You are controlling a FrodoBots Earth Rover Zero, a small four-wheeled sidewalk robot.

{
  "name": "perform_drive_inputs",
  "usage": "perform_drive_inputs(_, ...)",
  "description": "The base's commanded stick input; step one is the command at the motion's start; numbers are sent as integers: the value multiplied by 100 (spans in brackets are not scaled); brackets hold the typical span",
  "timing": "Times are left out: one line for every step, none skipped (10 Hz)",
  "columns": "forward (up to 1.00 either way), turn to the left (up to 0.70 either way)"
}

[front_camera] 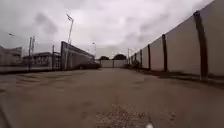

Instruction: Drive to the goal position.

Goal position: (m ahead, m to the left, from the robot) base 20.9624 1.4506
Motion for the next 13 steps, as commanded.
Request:
perform_drive_inputs(70,0)
perform_drive_inputs(70,0)
perform_drive_inputs(70,0)
perform_drive_inputs(70,0)
perform_drive_inputs(70,0)
perform_drive_inputs(70,0)
perform_drive_inputs(70,0)
perform_drive_inputs(70,0)
perform_drive_inputs(70,0)
perform_drive_inputs(70,0)
perform_drive_inputs(70,0)
perform_drive_inputs(70,-16)
perform_drive_inputs(70,-35)
